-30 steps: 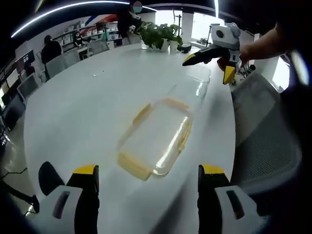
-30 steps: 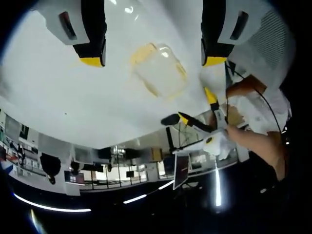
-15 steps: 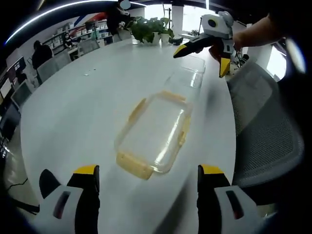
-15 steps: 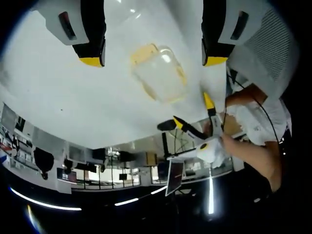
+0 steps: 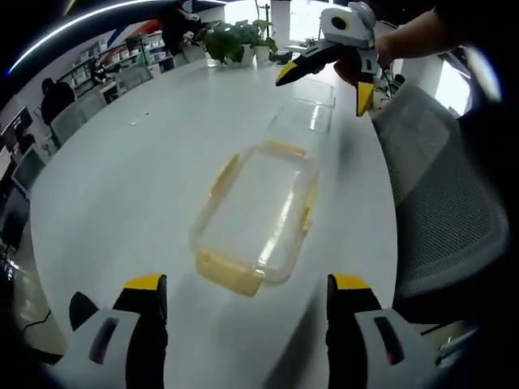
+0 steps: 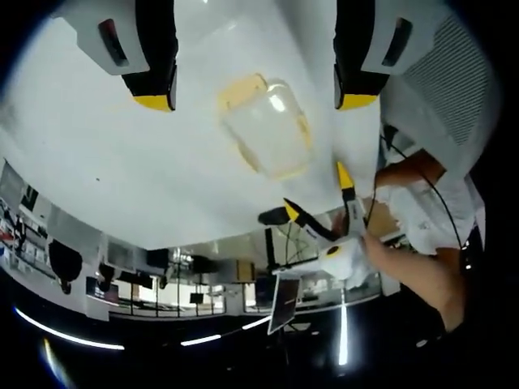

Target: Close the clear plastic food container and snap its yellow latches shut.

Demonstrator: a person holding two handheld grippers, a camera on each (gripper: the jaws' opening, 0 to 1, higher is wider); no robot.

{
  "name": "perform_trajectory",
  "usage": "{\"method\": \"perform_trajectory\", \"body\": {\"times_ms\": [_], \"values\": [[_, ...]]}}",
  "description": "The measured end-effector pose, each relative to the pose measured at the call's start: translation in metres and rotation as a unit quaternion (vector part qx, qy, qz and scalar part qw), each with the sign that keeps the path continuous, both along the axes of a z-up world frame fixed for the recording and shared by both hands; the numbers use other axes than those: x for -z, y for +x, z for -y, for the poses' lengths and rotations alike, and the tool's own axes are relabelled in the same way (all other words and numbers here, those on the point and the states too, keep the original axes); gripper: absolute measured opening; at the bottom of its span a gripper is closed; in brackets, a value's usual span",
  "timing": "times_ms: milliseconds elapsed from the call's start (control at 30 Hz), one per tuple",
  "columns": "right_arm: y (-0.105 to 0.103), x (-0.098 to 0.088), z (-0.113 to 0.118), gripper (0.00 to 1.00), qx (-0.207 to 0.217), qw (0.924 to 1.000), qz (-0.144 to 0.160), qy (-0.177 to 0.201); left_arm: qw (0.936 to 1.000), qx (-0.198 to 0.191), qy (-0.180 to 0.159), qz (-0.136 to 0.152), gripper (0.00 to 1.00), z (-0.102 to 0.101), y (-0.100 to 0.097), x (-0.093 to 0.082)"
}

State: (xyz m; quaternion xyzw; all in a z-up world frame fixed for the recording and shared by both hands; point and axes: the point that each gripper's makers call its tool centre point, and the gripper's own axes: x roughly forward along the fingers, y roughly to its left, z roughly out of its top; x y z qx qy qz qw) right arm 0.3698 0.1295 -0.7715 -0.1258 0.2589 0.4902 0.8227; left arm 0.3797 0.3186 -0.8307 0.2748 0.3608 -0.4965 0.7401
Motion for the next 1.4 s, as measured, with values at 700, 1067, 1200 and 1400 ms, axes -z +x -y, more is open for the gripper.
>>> {"method": "perform_trajectory", "body": {"times_ms": [700, 1067, 1200, 1400], "values": [[0.011, 0.017, -0.004, 0.78, -0.040, 0.9984, -0.001, -0.040, 0.9985, 0.046, 0.030, 0.004, 0.78, -0.001, 0.006, 0.010], [0.011, 0.029, -0.006, 0.78, -0.067, 0.9956, -0.003, -0.065, 0.9960, 0.076, 0.045, 0.004, 0.74, 0.002, 0.005, 0.015], [0.010, 0.032, -0.006, 0.78, -0.077, 0.9942, -0.005, -0.074, 0.9950, 0.086, 0.051, 0.005, 0.74, 0.002, 0.006, 0.017], [0.008, 0.037, -0.008, 0.78, -0.092, 0.9921, -0.007, -0.085, 0.9938, 0.094, 0.060, 0.005, 0.74, 0.002, 0.008, 0.020]]}}
